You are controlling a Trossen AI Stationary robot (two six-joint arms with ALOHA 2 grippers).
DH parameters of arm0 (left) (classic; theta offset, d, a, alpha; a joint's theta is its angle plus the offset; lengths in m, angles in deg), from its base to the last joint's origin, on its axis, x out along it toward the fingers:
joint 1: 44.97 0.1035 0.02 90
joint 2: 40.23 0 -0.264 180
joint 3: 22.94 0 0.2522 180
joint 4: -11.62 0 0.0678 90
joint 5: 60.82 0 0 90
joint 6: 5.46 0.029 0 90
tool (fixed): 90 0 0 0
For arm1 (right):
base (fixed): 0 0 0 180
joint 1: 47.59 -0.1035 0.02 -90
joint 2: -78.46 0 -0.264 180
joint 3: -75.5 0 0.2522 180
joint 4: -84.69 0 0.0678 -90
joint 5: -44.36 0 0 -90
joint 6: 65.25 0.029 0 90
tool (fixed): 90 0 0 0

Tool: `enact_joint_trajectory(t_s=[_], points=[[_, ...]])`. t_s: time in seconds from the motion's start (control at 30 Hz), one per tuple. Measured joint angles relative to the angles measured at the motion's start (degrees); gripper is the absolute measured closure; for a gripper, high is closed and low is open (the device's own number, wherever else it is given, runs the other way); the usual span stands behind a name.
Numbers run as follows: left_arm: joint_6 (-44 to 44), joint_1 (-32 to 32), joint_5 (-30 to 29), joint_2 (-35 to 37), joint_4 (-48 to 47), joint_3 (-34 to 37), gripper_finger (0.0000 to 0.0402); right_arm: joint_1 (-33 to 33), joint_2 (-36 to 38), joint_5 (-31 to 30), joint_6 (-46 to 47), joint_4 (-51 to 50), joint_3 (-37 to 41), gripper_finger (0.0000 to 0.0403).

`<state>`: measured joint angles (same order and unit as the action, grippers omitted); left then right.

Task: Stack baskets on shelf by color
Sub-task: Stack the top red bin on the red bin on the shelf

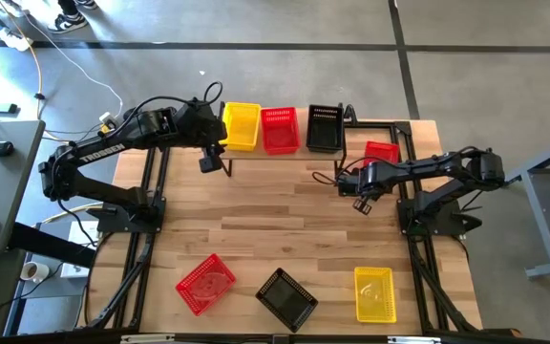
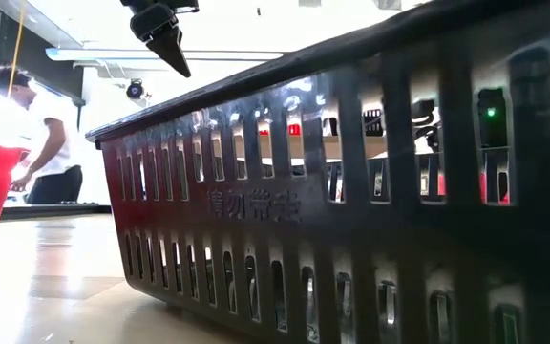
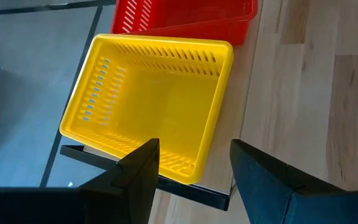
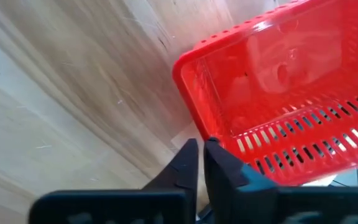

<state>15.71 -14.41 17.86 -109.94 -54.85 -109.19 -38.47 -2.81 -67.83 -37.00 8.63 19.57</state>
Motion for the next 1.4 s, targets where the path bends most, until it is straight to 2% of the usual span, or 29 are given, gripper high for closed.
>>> enact_joint_trajectory(t_s=[0.5, 0.97, 1.1, 1.4], points=[[0.0, 0.0, 0.0, 0.0, 0.0, 0.0, 0.0216, -0.9, 0.0, -1.2, 4.3, -5.0, -4.3, 0.0403], [0.0, 0.0, 0.1, 0.0, 0.0, 0.0, 0.0216, -0.9, 0.0, 3.5, 3.7, -5.0, -6.1, 0.0400], [0.0, 0.0, 0.2, 0.0, 0.0, 0.0, 0.0216, -0.6, 0.0, 4.2, 1.8, -5.3, -7.0, 0.0378], [0.0, 0.0, 0.2, 0.0, 0.0, 0.0, 0.0216, 2.3, 0.0, 2.3, 0.0, -5.3, -4.6, 0.0278]])
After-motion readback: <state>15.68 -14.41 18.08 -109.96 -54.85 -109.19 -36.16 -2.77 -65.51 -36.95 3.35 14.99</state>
